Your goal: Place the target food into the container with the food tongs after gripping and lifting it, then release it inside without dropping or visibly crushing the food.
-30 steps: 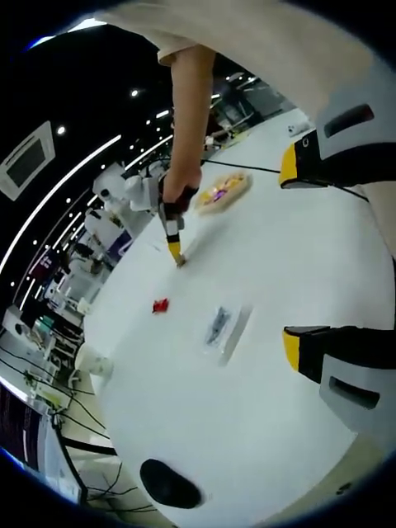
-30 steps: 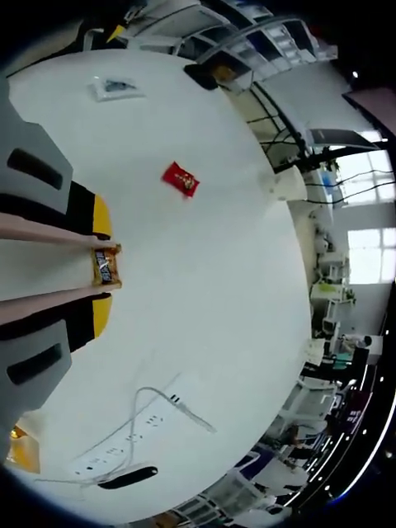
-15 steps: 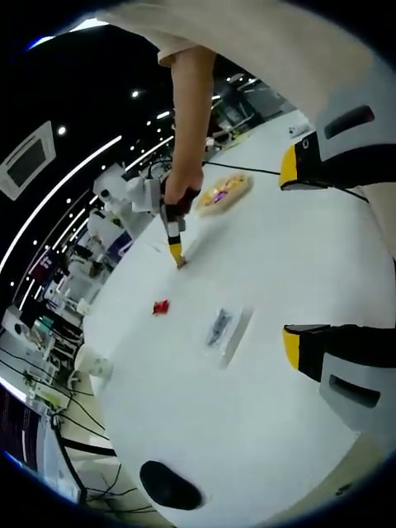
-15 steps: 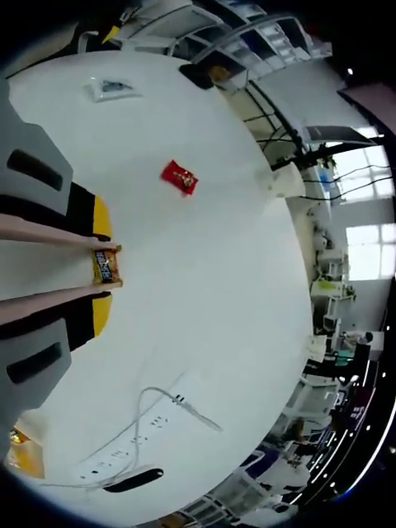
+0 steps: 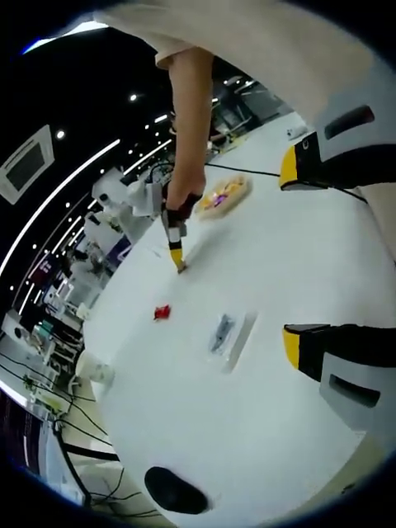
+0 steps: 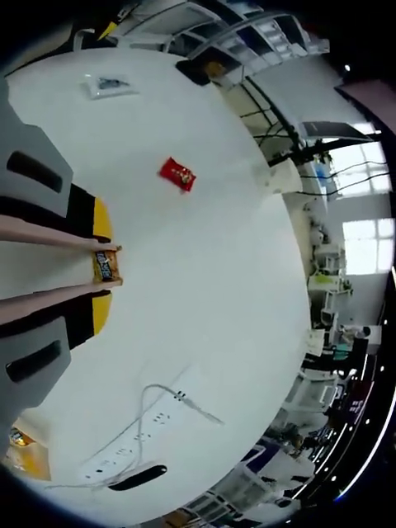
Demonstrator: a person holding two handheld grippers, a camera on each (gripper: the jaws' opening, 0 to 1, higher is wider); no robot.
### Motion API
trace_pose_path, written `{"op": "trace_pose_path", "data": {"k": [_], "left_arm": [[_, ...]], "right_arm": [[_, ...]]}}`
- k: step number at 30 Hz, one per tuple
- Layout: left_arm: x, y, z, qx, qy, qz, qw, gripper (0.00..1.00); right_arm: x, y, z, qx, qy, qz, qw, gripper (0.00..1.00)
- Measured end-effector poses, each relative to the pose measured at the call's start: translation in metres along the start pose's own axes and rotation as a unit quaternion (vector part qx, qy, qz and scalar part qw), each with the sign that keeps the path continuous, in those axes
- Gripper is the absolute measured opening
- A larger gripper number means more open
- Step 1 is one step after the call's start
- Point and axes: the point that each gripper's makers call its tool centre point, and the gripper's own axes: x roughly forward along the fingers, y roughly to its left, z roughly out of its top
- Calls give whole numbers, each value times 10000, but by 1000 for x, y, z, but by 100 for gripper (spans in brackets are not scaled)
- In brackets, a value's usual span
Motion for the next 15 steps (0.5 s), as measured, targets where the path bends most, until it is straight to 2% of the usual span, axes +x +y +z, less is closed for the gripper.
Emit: {"op": "trace_pose_path", "data": {"k": [2,4,5,15], "left_arm": [[0,0,1,10,-1,-8,10000,65],[-1,-1,1,5,4,-45,10000,66],[-1,-1,0,12,8,-40,10000,66],[-1,-4,-2,18,12,-50,10000,66]], "right_arm": [[-2,-3,2,-124,-12,-143,9998,20],[-2,1,3,-93,-25,-20,10000,20],[-4,-1,4,-214,-36,-77,9997,20],[-20,4,-5,-84,-59,-47,9999,20]]}}
